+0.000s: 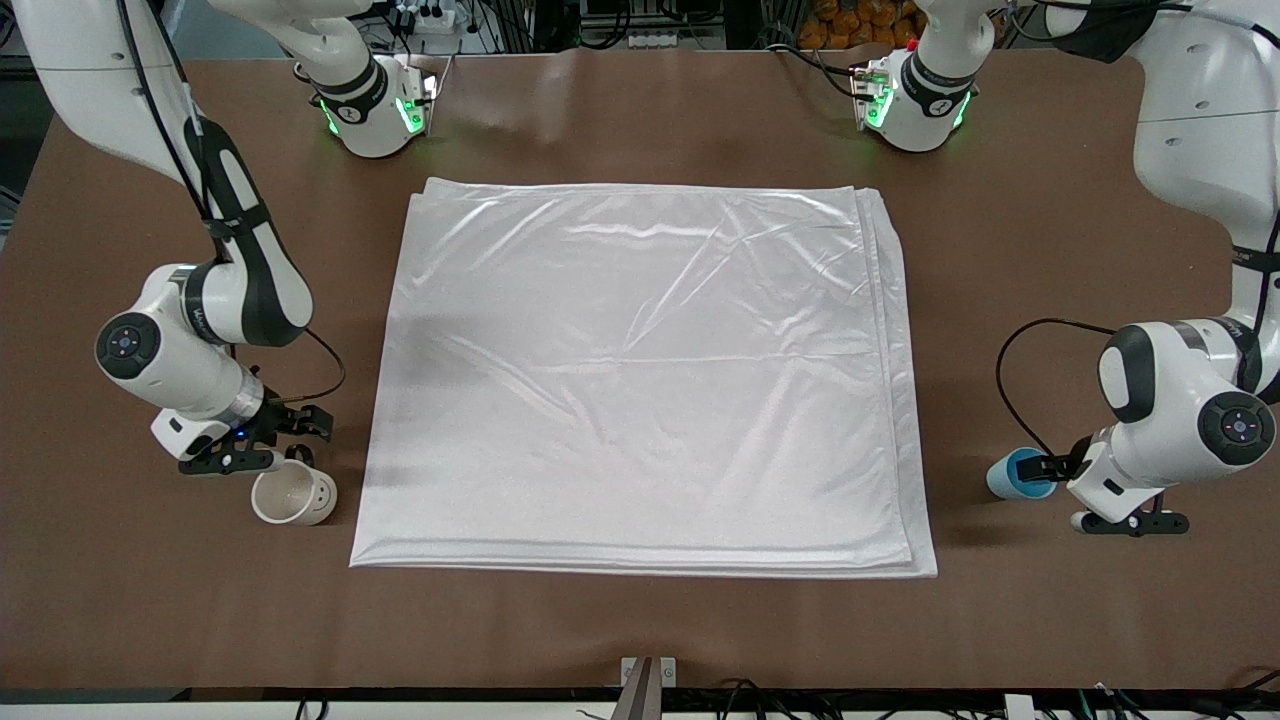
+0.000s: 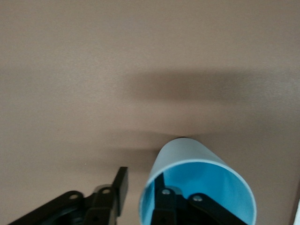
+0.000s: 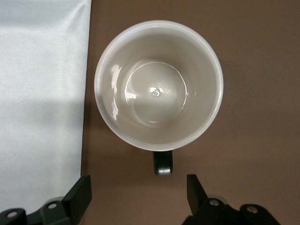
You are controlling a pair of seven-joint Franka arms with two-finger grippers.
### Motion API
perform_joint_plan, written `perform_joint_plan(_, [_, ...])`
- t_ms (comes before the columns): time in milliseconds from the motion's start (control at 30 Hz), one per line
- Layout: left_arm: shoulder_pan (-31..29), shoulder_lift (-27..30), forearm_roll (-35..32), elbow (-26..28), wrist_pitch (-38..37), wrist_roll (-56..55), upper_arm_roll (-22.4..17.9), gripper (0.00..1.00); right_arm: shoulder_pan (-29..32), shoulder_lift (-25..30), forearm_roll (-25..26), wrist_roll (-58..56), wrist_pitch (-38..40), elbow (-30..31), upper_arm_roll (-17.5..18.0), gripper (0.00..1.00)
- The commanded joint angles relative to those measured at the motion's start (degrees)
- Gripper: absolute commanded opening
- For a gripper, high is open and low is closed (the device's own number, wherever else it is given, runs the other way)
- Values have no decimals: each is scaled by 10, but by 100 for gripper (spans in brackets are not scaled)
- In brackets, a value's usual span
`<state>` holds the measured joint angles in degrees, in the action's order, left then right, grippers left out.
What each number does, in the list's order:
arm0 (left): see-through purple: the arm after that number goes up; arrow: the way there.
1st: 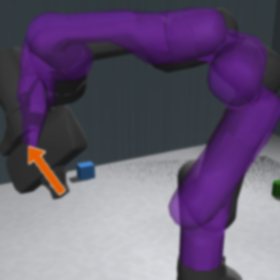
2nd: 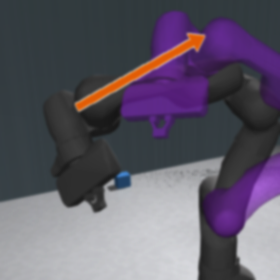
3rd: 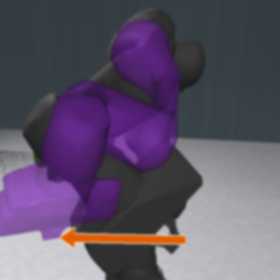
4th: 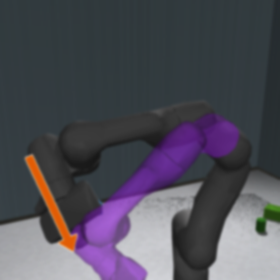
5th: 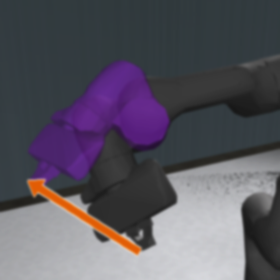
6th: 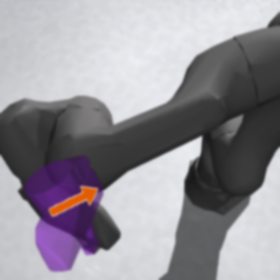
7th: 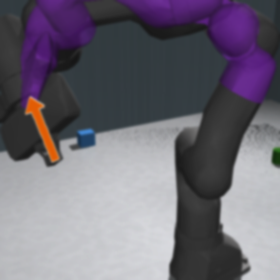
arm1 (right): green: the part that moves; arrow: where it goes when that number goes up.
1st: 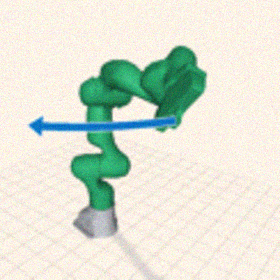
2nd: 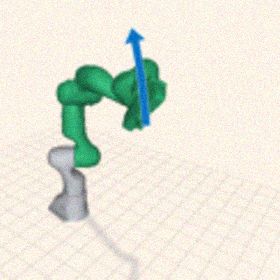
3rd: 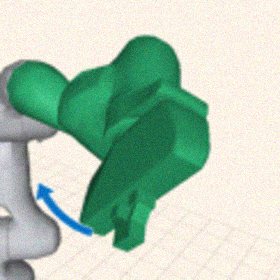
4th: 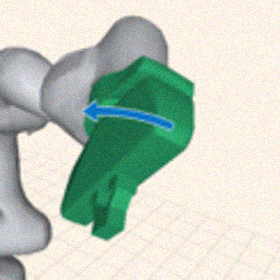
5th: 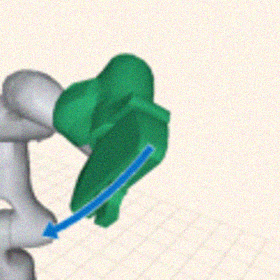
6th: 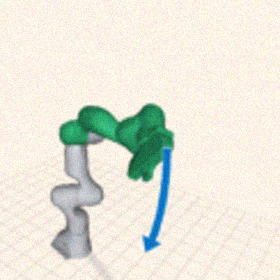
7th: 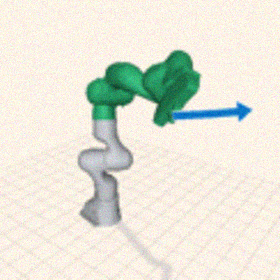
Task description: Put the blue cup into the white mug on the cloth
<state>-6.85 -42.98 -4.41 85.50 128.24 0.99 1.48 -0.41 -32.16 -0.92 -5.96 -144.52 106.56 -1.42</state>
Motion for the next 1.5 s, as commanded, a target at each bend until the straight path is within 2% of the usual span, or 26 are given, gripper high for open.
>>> perform_joint_plan(0, [-4,-6,14,-11,1,2,4,0,-3,-1,9,6,5,-19,-1,0])
perform_joint_plan(167, [-4,-1,14,-14,1,3,4,0,-13,31,8,10,15,-21,-1,0])
perform_joint_plan(300, [-5,9,14,-15,0,1,5,0,-39,53,1,23,74,-50,-2,0])
perform_joint_plan(467, [-8,40,15,-14,-7,-1,6,0,-111,59,1,130,174,-124,-2,0])
perform_joint_plan(733, [0,71,16,-14,-36,-8,8,0,-246,43,0,325,180,-167,0,0])
perform_joint_plan(967, [11,76,36,-14,-40,-66,21,0,-368,-35,3,478,179,-255,-1,0])
perform_joint_plan(1167, [28,82,36,-14,-44,-138,38,0,-441,-108,3,578,168,-334,-2,0])
perform_joint_plan(1467, [73,88,35,-13,-61,-248,49,0,-499,-178,3,615,116,-355,1,0])
